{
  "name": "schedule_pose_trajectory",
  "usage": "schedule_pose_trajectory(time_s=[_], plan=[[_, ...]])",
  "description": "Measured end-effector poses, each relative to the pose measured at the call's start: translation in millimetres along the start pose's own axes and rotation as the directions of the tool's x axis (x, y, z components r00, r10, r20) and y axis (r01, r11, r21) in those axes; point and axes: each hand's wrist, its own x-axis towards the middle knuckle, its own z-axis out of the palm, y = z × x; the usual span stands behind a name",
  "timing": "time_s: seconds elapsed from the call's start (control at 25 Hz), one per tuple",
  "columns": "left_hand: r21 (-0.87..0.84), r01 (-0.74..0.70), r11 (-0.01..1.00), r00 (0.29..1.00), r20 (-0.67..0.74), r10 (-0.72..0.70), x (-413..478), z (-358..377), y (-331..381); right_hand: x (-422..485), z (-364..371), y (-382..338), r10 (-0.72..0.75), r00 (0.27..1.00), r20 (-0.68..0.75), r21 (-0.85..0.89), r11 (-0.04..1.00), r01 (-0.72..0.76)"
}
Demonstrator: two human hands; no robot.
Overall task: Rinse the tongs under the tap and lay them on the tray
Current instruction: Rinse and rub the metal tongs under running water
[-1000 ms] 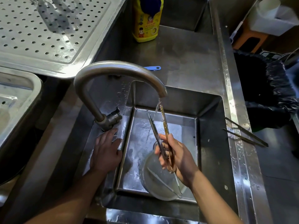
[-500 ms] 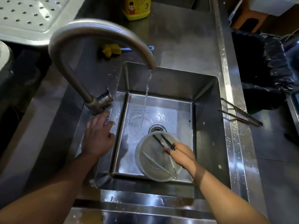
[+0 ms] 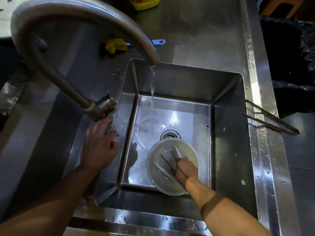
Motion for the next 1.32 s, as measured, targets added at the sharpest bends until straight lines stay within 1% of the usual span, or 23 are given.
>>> schedule_pose_trajectory(time_s=[0.08,0.16,0.24,0.28,0.36,0.44,0.48,0.52,0.6,0.68,0.72,0.76,0.8,0.92,1.08,1.2,1.32], plan=[[-0.006,0.013,1.0,1.0,0.004,-0.013,-0.1,0.5,-0.3,-0.7,3.7,0.6,-0.006,1.0,0.003,-0.01,1.0,0.006],[0.003,0.011,1.0,1.0,0.002,-0.011,-1.8,1.2,-1.4,-3.6,0.7,0.5,-0.016,0.999,0.043,0.013,1.0,0.015],[0.011,0.006,1.0,1.0,0.003,-0.006,-1.2,-0.4,-0.7,-12.1,-12.3,2.4,-0.022,0.998,0.051,0.121,0.993,0.016],[0.017,0.002,1.0,1.0,0.009,-0.002,-0.5,-1.5,0.3,-19.7,-21.0,4.4,-0.02,1.0,0.018,0.207,0.978,0.015],[0.013,-0.005,1.0,1.0,0.01,0.005,-0.7,-3.0,2.3,-40.6,-41.4,11.5,0.007,0.993,-0.115,0.382,0.924,0.037],[-0.001,0.005,1.0,1.0,-0.001,-0.005,-2.5,-2.0,0.0,-60.6,-66.1,22.8,0.074,0.966,-0.247,0.544,0.836,0.075],[-0.008,0.001,1.0,1.0,0.0,-0.001,-2.2,-1.5,-0.5,-69.6,-81.9,33.2,0.109,0.942,-0.319,0.587,0.803,0.106],[-0.009,-0.005,1.0,1.0,0.005,0.006,-1.4,-1.4,-0.6,-77.5,-99.4,46.2,0.141,0.906,-0.398,0.589,0.797,0.135],[-0.006,-0.006,1.0,1.0,0.015,0.006,0.4,-0.9,-0.9,-87.4,-135.1,76.5,0.201,0.8,-0.565,0.524,0.837,0.16],[-0.005,0.011,1.0,1.0,0.02,-0.011,1.1,0.5,-0.8,-89.1,-169.8,108.1,0.244,0.695,-0.677,0.456,0.88,0.135],[-0.002,0.014,1.0,1.0,0.022,-0.014,0.5,1.5,-1.7,-86.4,-185.1,122.4,0.248,0.662,-0.707,0.421,0.9,0.113],[-0.005,0.013,1.0,1.0,0.025,-0.013,0.0,1.7,-2.2,-81.9,-197.8,136.1,0.238,0.649,-0.723,0.378,0.922,0.082],[-0.011,0.013,1.0,1.0,0.023,-0.013,0.0,1.2,-1.5,-75.9,-208.3,148.3,0.217,0.654,-0.725,0.316,0.948,0.037],[-0.019,0.029,0.999,1.0,0.013,-0.029,-1.6,-0.9,0.5,-52.4,-225.7,173.4,0.157,0.721,-0.675,0.129,0.987,-0.093],[-0.04,0.031,0.999,1.0,0.001,-0.031,-1.3,0.0,-0.1,-27.0,-228.0,187.5,0.177,0.788,-0.589,0.066,0.983,-0.171],[-0.045,0.032,0.998,0.999,0.0,-0.032,-0.6,0.2,-0.4,-20.4,-224.1,192.5,0.179,0.804,-0.566,0.015,0.978,-0.207],[-0.033,0.031,0.999,1.0,0.006,-0.031,-0.1,0.9,-0.7,-18.9,-224.4,195.5,0.154,0.787,-0.597,-0.022,0.978,-0.207]])
